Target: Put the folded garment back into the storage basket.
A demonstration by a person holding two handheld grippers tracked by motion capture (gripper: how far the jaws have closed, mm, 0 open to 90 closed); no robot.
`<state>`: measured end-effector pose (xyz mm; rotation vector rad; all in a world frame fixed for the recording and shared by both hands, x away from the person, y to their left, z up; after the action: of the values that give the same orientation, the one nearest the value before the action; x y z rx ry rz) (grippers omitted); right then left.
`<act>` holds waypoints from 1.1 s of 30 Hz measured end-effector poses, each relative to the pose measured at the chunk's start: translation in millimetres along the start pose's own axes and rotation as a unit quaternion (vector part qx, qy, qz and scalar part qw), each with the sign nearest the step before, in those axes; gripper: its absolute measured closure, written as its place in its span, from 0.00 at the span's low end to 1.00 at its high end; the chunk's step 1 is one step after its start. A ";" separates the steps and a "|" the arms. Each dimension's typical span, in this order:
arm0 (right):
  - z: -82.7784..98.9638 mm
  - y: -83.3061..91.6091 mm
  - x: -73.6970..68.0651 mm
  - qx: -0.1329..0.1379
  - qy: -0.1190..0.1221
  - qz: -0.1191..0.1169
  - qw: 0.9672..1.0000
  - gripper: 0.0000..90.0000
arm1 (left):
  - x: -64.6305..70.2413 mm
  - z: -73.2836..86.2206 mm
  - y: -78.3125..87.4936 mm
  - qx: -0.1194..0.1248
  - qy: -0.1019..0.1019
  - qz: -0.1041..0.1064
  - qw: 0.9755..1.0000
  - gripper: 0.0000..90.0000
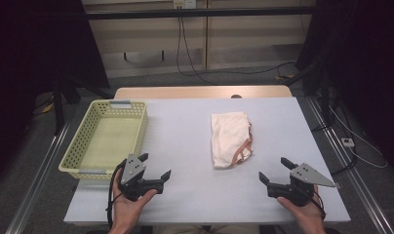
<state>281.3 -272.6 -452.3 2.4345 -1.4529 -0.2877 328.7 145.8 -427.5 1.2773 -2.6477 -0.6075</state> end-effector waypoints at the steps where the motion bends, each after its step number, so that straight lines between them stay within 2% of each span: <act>1: 0.0 -0.2 0.0 0.000 0.000 0.000 1.000 0.09 | 0.0 -0.7 -0.4 -0.001 -0.002 0.002 1.000 0.07; 4: -0.1 -0.3 1.0 0.000 -0.003 0.002 1.000 0.09 | 1.4 -1.6 -4.5 -0.007 0.005 0.010 1.000 0.07; 11: 0.3 0.7 2.3 0.002 -0.005 0.004 1.000 0.08 | 6.1 -6.5 -13.0 -0.013 -0.001 0.014 1.000 0.07; 16: 0.3 0.9 2.3 0.001 -0.007 0.003 1.000 0.08 | 12.5 -6.2 -20.2 -0.025 0.011 0.030 0.999 0.07; 18: 0.2 0.1 2.4 0.000 -0.006 0.004 1.000 0.08 | 16.0 -8.7 -23.5 -0.020 -0.005 0.032 0.999 0.09; 21: 0.1 -0.3 2.6 0.000 -0.006 0.004 1.000 0.08 | 17.7 -10.8 -25.8 -0.016 -0.003 0.035 0.999 0.09; 23: 0.2 -0.4 2.7 -0.001 -0.008 0.004 1.000 0.08 | 18.6 -12.9 -28.0 -0.016 -0.010 0.031 0.999 0.09; 33: 0.4 0.2 2.7 -0.001 -0.006 0.002 1.000 0.08 | 24.2 -24.0 -39.9 -0.022 -0.004 0.047 0.999 0.08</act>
<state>282.4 -275.1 -452.7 2.4326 -1.4618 -0.3042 349.3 97.7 -423.4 1.1323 -2.6676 -0.6543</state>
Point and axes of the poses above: each handheld gripper's, and its own axes: y roughly backward along the jaws, z roughly out of its underside, x roughly to its right, the point moved 3 cm from there along -y, roughly forward along the jaws, and after that the axes turned 3 degrees about -z, right-handed, at the moved point
